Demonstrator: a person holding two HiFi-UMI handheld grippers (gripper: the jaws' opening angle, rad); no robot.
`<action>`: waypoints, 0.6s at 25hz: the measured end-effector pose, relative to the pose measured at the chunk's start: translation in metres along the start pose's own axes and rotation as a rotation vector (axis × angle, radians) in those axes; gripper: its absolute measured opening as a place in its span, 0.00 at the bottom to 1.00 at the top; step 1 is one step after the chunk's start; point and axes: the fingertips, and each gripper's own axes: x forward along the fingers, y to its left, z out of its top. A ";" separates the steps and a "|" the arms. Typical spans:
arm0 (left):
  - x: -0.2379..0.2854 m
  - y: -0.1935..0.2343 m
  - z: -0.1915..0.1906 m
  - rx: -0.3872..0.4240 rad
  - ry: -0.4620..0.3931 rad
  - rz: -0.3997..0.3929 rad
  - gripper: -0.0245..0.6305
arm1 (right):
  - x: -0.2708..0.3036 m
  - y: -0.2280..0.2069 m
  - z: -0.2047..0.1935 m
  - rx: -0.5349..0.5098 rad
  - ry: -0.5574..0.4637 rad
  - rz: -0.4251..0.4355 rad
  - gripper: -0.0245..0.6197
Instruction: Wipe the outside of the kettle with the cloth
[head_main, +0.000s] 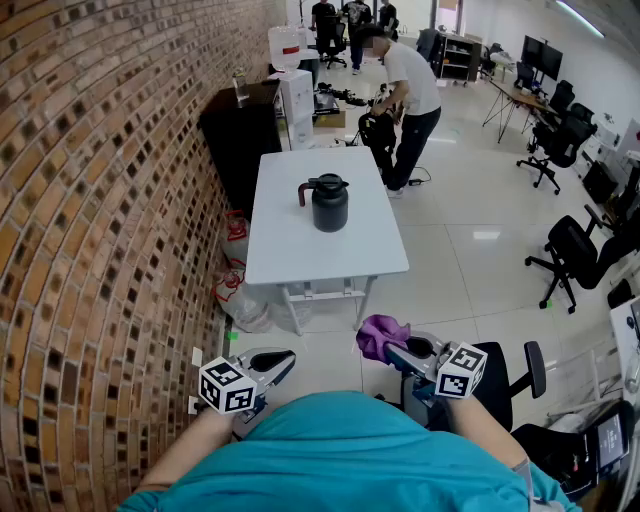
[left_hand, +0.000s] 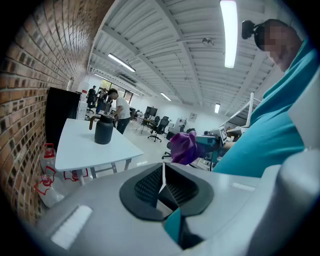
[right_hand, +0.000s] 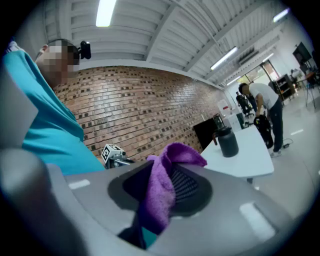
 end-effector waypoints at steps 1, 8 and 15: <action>0.004 -0.002 0.001 -0.005 -0.005 0.004 0.06 | -0.003 -0.003 0.001 -0.003 -0.001 0.005 0.18; 0.026 -0.008 0.007 -0.021 -0.014 0.019 0.06 | -0.008 -0.032 0.007 -0.034 -0.017 0.013 0.18; 0.033 0.032 0.032 -0.019 -0.017 0.020 0.06 | 0.005 -0.075 0.013 0.020 -0.050 -0.040 0.18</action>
